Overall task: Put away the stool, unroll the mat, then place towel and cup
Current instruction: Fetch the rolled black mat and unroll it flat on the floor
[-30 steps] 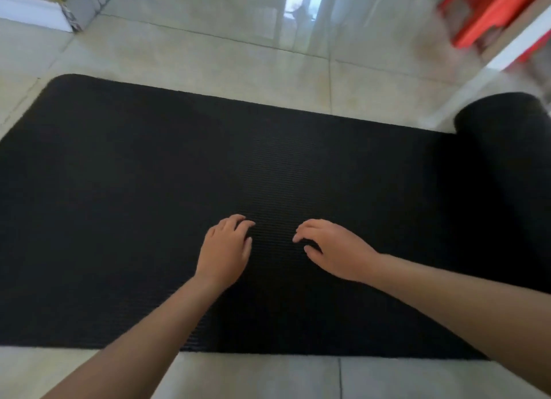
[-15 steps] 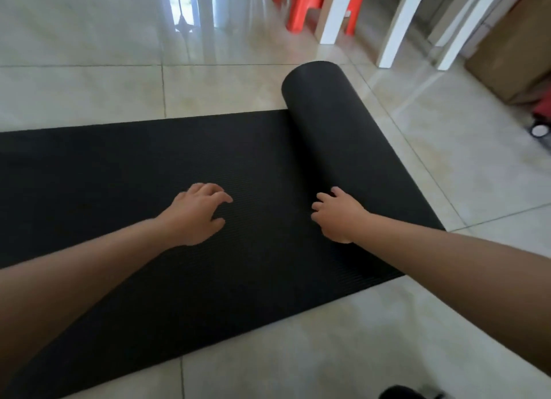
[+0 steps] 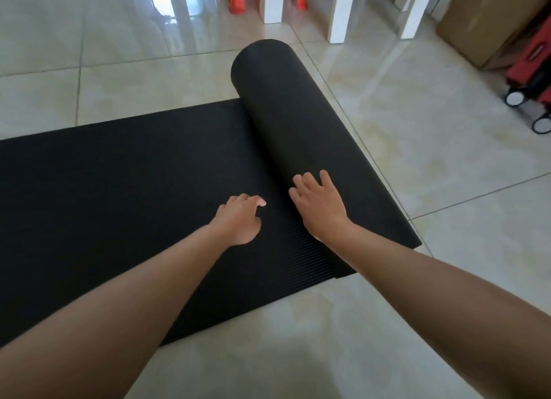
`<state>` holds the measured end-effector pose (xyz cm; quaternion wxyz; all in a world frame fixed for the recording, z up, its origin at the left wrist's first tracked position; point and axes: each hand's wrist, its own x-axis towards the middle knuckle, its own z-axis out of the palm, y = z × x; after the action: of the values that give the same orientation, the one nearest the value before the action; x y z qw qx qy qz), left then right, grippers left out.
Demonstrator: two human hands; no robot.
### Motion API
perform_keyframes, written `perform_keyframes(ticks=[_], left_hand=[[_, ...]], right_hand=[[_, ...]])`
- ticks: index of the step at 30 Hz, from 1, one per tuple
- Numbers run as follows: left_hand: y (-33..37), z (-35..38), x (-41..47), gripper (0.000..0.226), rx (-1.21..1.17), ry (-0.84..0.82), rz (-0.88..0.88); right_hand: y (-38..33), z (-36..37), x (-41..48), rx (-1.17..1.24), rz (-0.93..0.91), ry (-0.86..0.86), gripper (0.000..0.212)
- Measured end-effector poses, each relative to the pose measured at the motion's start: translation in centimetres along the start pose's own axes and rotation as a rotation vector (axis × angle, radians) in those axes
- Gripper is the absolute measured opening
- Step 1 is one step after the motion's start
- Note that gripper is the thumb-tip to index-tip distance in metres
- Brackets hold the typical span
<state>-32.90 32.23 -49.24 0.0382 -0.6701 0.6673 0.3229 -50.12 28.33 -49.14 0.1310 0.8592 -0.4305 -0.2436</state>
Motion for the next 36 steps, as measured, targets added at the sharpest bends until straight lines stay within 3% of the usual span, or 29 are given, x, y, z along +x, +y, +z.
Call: perform_keyframes(ticks=[3, 5, 7, 11, 15, 19, 24, 27, 29, 36], left_hand=[[3.6, 0.6, 1.4, 0.049, 0.050, -0.007, 0.017], [5.2, 0.4, 2.1, 0.050, 0.080, -0.009, 0.035], [6.4, -0.1, 2.6, 0.050, 0.103, -0.010, 0.064], [6.9, -2.3, 2.3, 0.048, 0.022, -0.087, 0.102], [6.7, -4.6, 3.4, 0.043, -0.016, -0.069, 0.205], [6.7, -4.6, 6.6, 0.046, 0.030, -0.077, 0.192], [9.4, -4.4, 8.6, 0.047, -0.080, -0.121, 0.235], [10.8, -3.2, 8.5, 0.045, -0.091, -0.081, 0.256], [11.8, -1.6, 8.5, 0.048, 0.002, -0.151, 0.265], [13.2, 2.5, 9.6, 0.054, 0.008, -0.188, 0.241]], right_hand=[[2.4, 1.0, -0.2, 0.015, 0.061, -0.008, 0.089], [3.3, 1.5, 0.0, 0.060, 0.076, -0.011, 0.091], [3.5, 2.1, 0.4, 0.053, 0.020, -0.052, 0.086], [3.3, 3.3, 0.9, 0.014, -0.025, -0.247, 0.048], [4.8, 4.2, 1.6, -0.025, 0.045, -0.286, 0.052], [6.7, 4.5, 1.9, -0.079, 0.095, -0.318, 0.057], [10.1, 4.0, 0.0, -0.092, 0.210, -0.354, 0.057], [10.9, 4.6, -1.2, 0.032, 0.318, -0.367, 0.064], [11.2, 5.8, -2.3, 0.141, 0.362, -0.360, 0.074], [14.2, 9.5, -4.1, 0.252, 0.436, -0.288, 0.124]])
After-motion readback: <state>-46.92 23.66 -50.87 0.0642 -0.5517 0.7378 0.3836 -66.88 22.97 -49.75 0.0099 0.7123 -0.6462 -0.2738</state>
